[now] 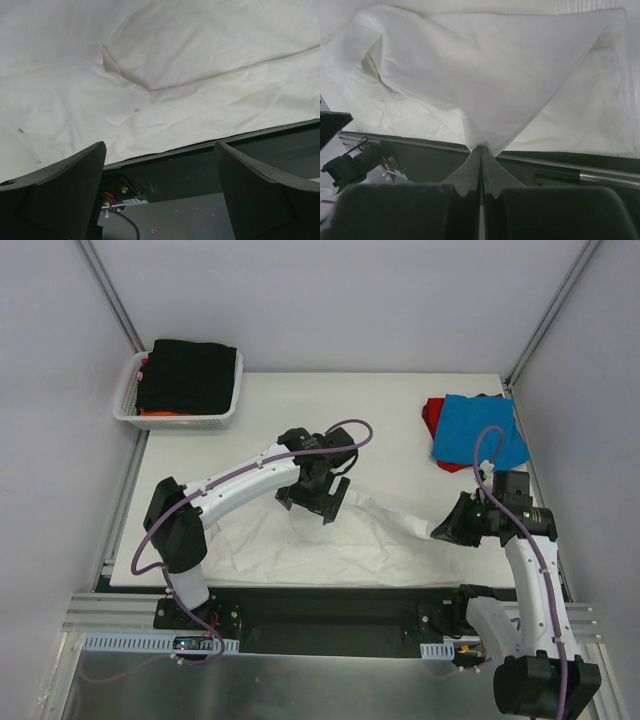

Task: Fold and stack the t-shirts

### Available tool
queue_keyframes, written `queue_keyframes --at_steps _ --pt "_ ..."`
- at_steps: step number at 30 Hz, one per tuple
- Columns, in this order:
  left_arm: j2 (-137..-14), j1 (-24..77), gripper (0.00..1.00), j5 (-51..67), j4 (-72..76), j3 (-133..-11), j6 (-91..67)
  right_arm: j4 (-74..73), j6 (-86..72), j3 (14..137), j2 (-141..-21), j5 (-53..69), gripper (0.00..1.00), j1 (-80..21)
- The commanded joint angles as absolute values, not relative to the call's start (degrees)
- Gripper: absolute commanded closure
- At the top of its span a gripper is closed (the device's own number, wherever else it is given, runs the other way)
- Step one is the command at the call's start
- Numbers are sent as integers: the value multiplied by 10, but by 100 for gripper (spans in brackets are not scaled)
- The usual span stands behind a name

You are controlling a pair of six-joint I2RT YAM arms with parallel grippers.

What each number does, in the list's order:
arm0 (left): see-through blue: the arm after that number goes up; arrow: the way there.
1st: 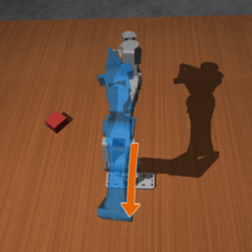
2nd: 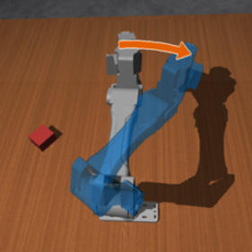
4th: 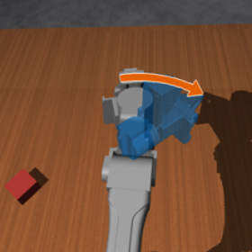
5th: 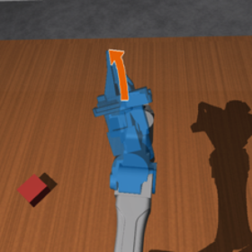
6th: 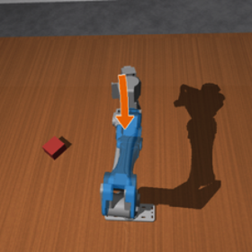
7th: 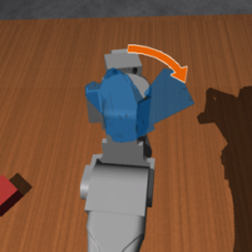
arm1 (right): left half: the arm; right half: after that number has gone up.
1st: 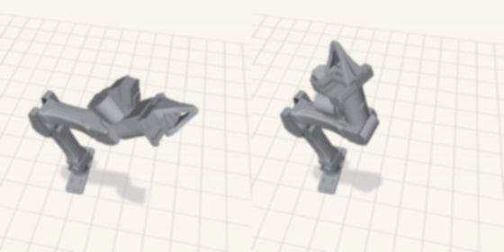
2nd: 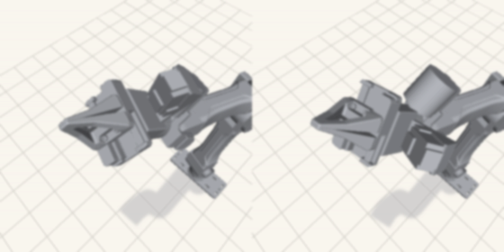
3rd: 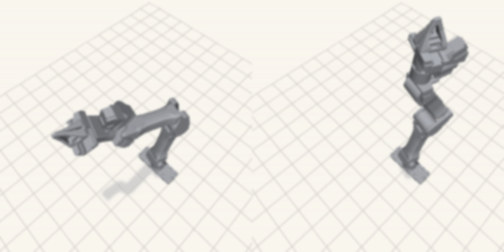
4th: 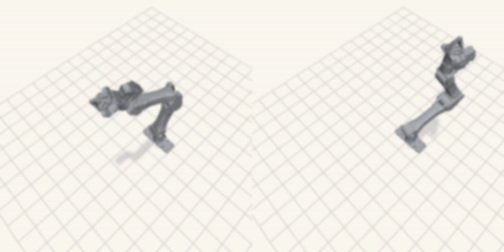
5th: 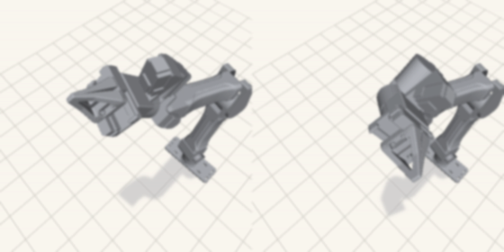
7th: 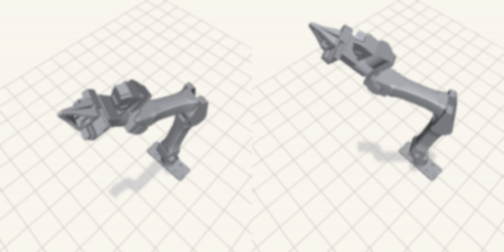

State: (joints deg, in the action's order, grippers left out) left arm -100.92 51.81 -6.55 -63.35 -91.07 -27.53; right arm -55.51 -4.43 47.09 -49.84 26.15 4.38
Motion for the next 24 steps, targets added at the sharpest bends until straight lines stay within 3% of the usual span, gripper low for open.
queue_keyframes --at_steps 1,7,9,10,14,24 --pt "-1006 523 9 -58 -641 -932 -264 -570 -83 431 -442 259 99 41" --pt "-1002 523 10 -33 -648 -935 -272 -576 -122 385 -382 250 98 41" --pt "-1001 523 10 -28 -651 -936 -272 -583 -128 377 -369 246 79 42" --pt "-1000 523 10 -27 -653 -938 -271 -584 -128 369 -370 247 60 42" --pt "-1000 524 9 -25 -663 -942 -265 -587 -134 366 -360 248 31 42" --pt "-962 523 9 32 -665 -867 -351 -592 -149 375 -348 269 34 42"
